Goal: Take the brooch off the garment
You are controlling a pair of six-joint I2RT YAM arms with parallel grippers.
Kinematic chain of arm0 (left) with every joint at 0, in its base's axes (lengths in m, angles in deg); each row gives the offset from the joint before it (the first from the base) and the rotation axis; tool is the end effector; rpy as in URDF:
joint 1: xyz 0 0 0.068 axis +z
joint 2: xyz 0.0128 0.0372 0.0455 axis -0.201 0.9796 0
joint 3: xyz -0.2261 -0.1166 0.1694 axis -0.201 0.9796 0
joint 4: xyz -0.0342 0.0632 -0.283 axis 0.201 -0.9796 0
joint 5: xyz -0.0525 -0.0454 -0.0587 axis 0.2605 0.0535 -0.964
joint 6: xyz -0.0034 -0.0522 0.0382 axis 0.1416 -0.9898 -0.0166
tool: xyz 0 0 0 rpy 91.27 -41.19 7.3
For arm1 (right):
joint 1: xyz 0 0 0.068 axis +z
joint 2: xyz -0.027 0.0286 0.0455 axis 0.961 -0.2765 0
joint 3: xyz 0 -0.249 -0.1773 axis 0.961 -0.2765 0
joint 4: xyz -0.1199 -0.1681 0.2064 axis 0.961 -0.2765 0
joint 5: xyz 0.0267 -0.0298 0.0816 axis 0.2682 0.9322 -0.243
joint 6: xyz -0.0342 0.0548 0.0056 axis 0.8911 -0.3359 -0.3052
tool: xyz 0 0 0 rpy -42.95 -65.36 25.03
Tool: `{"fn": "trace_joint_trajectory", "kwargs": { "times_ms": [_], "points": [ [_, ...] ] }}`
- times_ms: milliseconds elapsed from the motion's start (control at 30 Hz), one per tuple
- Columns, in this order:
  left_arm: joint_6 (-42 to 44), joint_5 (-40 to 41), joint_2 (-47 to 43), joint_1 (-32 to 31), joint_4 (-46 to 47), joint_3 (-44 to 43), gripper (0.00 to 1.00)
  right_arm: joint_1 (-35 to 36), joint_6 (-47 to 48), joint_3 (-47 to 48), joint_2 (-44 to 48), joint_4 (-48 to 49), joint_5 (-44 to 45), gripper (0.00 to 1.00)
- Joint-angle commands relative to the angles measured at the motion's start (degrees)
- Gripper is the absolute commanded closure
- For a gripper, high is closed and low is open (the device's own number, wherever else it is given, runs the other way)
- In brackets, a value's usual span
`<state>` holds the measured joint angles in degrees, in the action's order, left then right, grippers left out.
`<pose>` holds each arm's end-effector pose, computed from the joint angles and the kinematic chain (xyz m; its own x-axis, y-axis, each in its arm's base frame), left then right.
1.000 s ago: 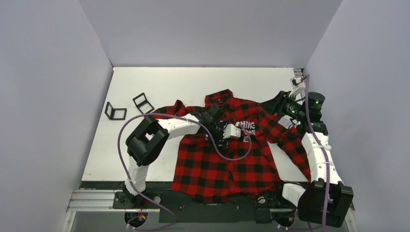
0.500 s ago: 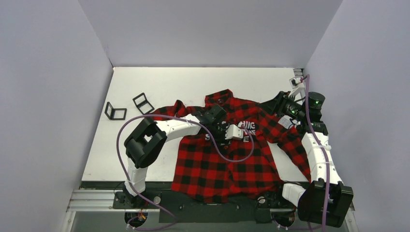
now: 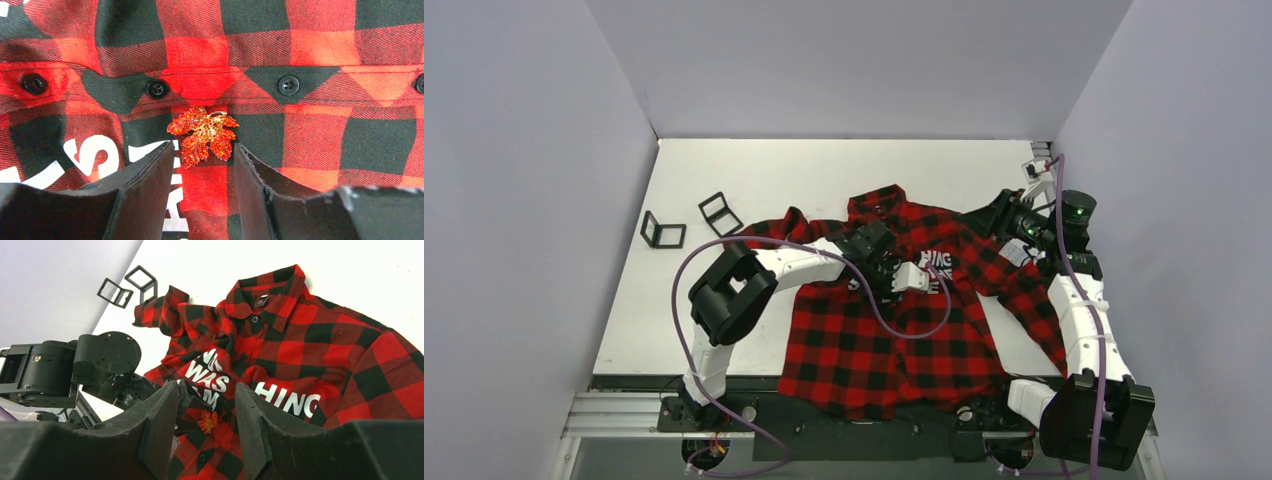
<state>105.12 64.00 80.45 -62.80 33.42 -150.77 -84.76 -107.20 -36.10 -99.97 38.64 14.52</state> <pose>0.2761 -0.3743 0.1628 0.1348 0.7987 -0.5864 0.9908 -0.1176 0.0675 0.2678 -0.0080 0.3290 -0.5639 0.2946 -0.7715 -0.5050 0.6162 0.6044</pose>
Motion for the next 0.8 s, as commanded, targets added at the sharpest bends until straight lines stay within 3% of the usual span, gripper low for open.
{"fn": "trace_joint_trajectory", "kwargs": {
  "times_ms": [0, 200, 367, 767],
  "points": [
    [-0.13, 0.29, 1.08, 0.22, -0.37, -2.55, 0.57, 0.0, 1.41, 1.51, 0.82, 1.12, -1.56, 0.58],
    [-0.63, 0.82, 1.7, 0.15, -0.68, -2.8, 0.58, 0.0, 1.53, 1.6, 0.99, 1.07, -1.57, 0.58],
    [-2.12, 0.33, 0.79, 0.23, -0.79, -3.09, 0.7, 0.0, 1.85, 1.6, 0.89, 0.94, -1.57, 0.58],
    [-7.51, -5.74, -10.61, 4.43, -9.16, -3.14, 0.76, 0.06, 2.11, 1.61, 0.13, 0.5, -2.19, 0.58]
  ]
}}
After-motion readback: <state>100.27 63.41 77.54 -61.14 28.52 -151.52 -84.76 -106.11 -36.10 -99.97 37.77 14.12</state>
